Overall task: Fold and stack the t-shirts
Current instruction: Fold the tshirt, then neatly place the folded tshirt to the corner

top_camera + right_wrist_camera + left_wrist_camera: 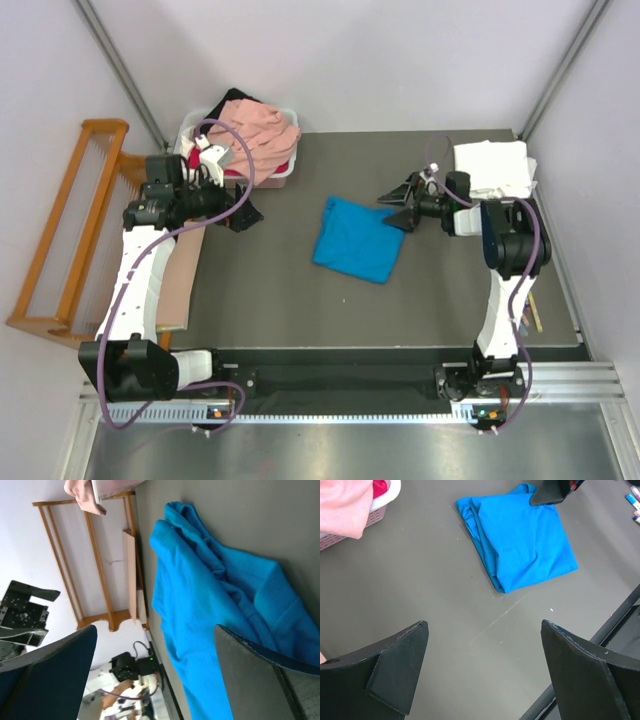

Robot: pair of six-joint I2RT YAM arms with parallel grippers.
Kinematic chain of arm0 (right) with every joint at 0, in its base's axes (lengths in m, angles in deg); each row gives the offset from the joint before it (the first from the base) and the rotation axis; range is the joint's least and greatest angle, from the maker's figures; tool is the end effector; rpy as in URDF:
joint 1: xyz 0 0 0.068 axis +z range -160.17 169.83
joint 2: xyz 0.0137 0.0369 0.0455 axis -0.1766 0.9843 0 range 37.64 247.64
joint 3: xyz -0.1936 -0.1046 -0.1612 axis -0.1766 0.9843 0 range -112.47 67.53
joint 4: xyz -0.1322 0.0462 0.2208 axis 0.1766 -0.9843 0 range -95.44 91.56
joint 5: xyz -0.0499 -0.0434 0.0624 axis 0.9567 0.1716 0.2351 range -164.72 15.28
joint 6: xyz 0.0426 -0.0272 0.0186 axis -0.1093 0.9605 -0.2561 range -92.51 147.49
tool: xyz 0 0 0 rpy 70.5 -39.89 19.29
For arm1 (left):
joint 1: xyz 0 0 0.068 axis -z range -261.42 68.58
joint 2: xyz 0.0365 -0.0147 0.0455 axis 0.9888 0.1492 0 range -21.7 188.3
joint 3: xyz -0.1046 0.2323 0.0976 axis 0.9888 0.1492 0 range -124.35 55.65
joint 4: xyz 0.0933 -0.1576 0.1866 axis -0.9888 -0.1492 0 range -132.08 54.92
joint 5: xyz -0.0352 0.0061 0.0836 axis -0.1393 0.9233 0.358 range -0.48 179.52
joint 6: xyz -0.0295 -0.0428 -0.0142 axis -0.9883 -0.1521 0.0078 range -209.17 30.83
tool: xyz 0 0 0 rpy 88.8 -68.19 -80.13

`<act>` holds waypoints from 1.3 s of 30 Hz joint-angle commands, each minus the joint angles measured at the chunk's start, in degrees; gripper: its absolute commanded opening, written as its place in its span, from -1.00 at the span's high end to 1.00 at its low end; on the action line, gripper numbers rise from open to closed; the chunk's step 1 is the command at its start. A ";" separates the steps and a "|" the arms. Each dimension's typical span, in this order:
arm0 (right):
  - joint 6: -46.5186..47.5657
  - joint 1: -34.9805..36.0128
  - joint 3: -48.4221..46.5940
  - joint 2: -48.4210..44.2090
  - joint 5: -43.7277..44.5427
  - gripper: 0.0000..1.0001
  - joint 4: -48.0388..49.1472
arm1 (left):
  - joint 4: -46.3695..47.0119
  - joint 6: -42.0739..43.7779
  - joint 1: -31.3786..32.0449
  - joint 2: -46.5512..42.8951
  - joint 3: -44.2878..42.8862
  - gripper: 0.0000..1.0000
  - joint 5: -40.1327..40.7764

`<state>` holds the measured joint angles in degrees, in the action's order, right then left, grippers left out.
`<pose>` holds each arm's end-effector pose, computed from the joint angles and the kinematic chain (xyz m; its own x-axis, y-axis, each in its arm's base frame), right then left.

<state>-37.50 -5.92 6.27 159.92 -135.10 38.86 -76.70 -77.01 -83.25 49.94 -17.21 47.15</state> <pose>0.4125 0.0617 0.1146 -0.9221 0.3806 -0.0700 0.0127 0.2105 0.9775 0.2575 -0.0158 0.3642 -0.5303 0.1388 -0.8364 0.6149 0.7422 -0.2667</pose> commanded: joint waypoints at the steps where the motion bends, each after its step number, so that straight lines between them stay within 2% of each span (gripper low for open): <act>1: 19.22 -3.02 -5.35 -12.58 7.70 -0.99 -20.38 | 0.49 0.40 0.16 -0.36 -1.76 -0.97 -0.96; 3: 22.53 -5.55 -5.98 -14.34 10.27 -0.99 -27.69 | 0.67 0.40 0.07 -0.62 -1.50 -0.97 -1.05; 9: 22.28 -10.48 -1.15 -13.48 12.04 -0.99 -26.93 | 0.23 1.02 0.16 -1.15 -1.06 -0.97 -0.52; 20: 24.65 -11.46 1.75 -10.48 13.45 -1.00 -29.03 | 0.67 0.58 0.07 -0.27 -1.76 -0.97 -0.78; 28: 25.27 -9.00 1.05 -7.23 12.66 -1.00 -28.51 | 0.85 0.14 0.07 0.26 -2.20 -0.97 -1.14; 39: 23.51 -1.62 -1.23 -3.63 12.83 -0.99 -26.75 | 0.76 0.23 0.15 -0.09 -2.29 -0.97 -0.70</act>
<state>-15.32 -10.60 5.86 153.03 -125.64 13.20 -76.68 -77.03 -83.25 50.09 -17.32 47.11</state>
